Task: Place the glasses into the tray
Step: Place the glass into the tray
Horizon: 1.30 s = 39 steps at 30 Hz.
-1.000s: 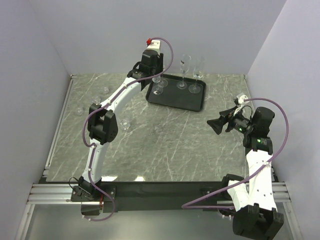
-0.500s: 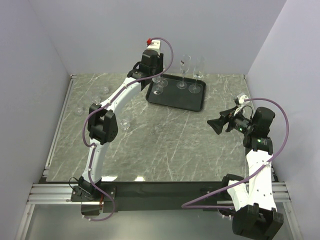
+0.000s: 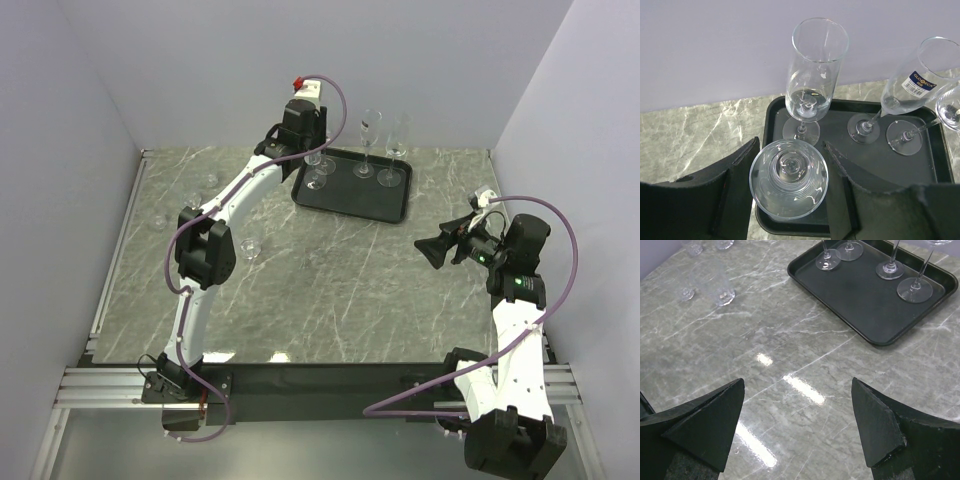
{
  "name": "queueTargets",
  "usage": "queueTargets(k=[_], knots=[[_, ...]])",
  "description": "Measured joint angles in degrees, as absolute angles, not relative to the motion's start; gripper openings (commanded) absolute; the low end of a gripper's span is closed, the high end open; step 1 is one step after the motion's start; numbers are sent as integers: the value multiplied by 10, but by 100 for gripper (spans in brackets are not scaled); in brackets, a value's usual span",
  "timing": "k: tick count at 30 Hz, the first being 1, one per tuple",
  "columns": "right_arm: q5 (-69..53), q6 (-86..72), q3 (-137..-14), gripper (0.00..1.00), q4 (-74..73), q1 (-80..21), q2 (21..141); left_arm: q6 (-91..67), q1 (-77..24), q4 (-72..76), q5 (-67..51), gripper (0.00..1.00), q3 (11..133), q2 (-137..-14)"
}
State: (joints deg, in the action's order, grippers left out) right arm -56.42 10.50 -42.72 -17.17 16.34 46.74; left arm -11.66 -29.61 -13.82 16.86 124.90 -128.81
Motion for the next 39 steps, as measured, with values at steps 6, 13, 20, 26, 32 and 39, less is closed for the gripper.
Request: queueTargets(k=[6,13,20,26,32,39], knots=[[-564,105,-427,93,-171,164,467,-115,-296,-144,168,41,1249,-1285],[-565,103,-427,93,-172,166,467,-114,-296,-145,168,41,1246,-1283],[-566,103,-427,93,-172,167,467,-114,-296,-145,168,42,1246,-1283],[-566,103,-427,93,-171,168,467,-113,-296,-145,168,45,1246,-1283],[-567,103,-427,93,-171,169,467,-112,-296,-147,166,50,1246,-1283],[-567,103,-427,93,-172,171,467,-113,-296,-147,166,56,1246,-1283]])
